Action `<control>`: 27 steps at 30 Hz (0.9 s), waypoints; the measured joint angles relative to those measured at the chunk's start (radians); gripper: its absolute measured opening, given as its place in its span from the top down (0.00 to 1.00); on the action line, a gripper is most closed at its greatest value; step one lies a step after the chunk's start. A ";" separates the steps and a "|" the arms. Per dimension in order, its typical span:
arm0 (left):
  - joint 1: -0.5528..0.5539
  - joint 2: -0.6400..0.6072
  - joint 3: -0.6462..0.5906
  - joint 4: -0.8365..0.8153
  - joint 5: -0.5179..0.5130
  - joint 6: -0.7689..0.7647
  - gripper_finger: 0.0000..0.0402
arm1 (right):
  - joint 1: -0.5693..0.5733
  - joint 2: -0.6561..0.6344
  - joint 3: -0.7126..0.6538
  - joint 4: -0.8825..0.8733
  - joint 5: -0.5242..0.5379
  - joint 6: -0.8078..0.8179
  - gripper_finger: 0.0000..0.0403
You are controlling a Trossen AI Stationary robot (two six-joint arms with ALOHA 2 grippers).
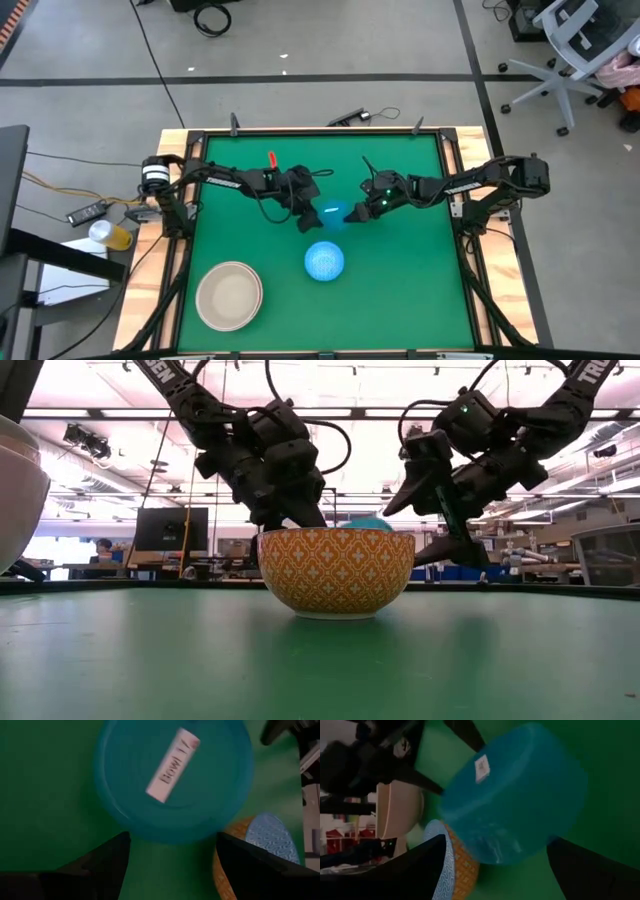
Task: Nest bowls inside each other
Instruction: Stack the blue bowl on top of the brown bowl
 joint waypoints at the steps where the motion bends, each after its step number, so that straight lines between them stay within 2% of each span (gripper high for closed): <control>1: 0.004 0.000 0.000 -0.001 0.000 0.000 0.26 | 0.000 0.000 0.000 0.008 0.004 -0.017 0.14; 8: 0.017 0.000 -0.001 0.015 0.003 -0.004 0.27 | 0.002 0.000 -0.001 0.141 0.067 -0.060 0.14; 12: 0.014 0.000 -0.001 0.038 0.003 -0.004 0.31 | 0.004 -0.001 -0.001 0.223 0.070 -0.084 0.14; 16: 0.009 0.000 -0.002 0.082 0.003 -0.010 0.37 | 0.006 0.001 -0.001 0.220 0.070 -0.111 0.16; 20: 0.009 0.000 -0.003 0.112 -0.015 -0.009 0.42 | 0.029 0.007 -0.001 0.183 0.076 -0.154 0.26; 27: 0.008 0.001 -0.003 0.123 -0.061 0.005 0.48 | 0.098 0.007 -0.001 0.150 0.085 -0.165 0.53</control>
